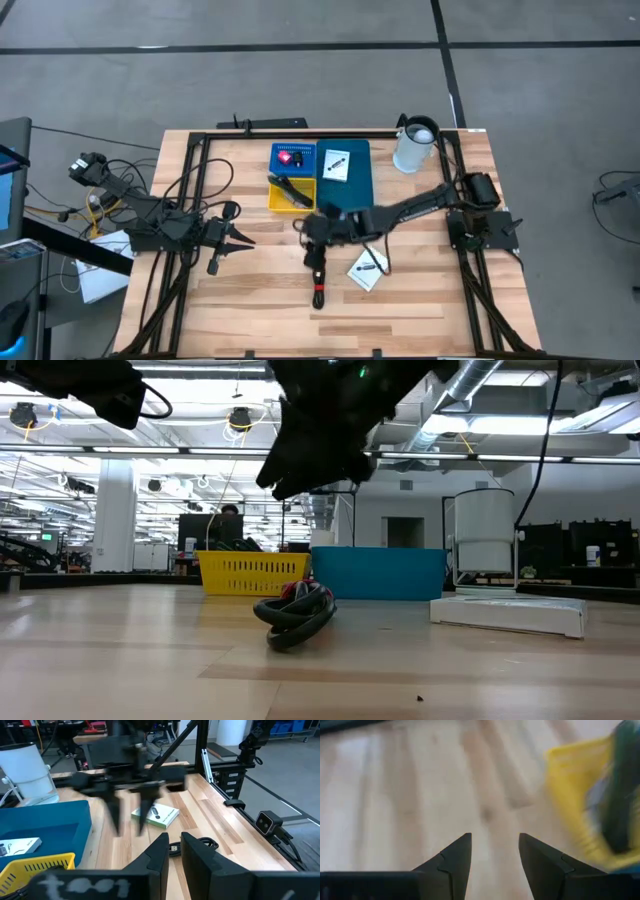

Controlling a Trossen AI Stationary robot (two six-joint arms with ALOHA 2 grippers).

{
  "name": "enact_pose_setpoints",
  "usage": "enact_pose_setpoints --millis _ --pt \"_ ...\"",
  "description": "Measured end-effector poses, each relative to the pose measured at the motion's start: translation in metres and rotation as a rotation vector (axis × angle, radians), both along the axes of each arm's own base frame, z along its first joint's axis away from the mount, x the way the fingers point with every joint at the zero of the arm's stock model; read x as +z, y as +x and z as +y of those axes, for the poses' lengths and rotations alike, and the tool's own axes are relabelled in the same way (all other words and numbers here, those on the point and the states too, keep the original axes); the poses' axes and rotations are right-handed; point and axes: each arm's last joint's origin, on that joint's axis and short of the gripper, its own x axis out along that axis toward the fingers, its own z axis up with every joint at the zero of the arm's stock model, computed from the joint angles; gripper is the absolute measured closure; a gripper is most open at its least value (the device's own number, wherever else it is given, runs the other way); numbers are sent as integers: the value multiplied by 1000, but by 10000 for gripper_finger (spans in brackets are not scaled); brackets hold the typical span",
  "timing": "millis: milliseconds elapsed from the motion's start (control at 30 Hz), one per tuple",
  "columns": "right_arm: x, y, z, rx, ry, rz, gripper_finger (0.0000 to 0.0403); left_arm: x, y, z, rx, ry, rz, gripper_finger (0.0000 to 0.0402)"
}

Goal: Pick and place items into bin
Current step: Put the black USB cable into the yellow basket

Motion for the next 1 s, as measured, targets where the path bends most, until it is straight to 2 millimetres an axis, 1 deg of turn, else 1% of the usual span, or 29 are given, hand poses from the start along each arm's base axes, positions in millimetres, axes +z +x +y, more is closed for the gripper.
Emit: enact_pose_setpoints --millis 167,267,400,500,667,1000 --pt "-2 -8 31 -131 274 25 243 0 0 0 0 -1 0 363" --pt "-9 -13 45 -174 337 67 240 0 0 0 2 -11 1 363" --pt "-13 -21 57 -255 424 132 235 0 0 0 4 -19 3 363" --pt "-16 -26 61 -305 486 176 231 0 0 0 3 -20 3 363" --pt "-15 -25 65 -333 583 183 225 0 0 0 7 -35 10 363" --pt "-16 -26 67 -361 613 200 211 -1 0 0 8 -39 13 363"
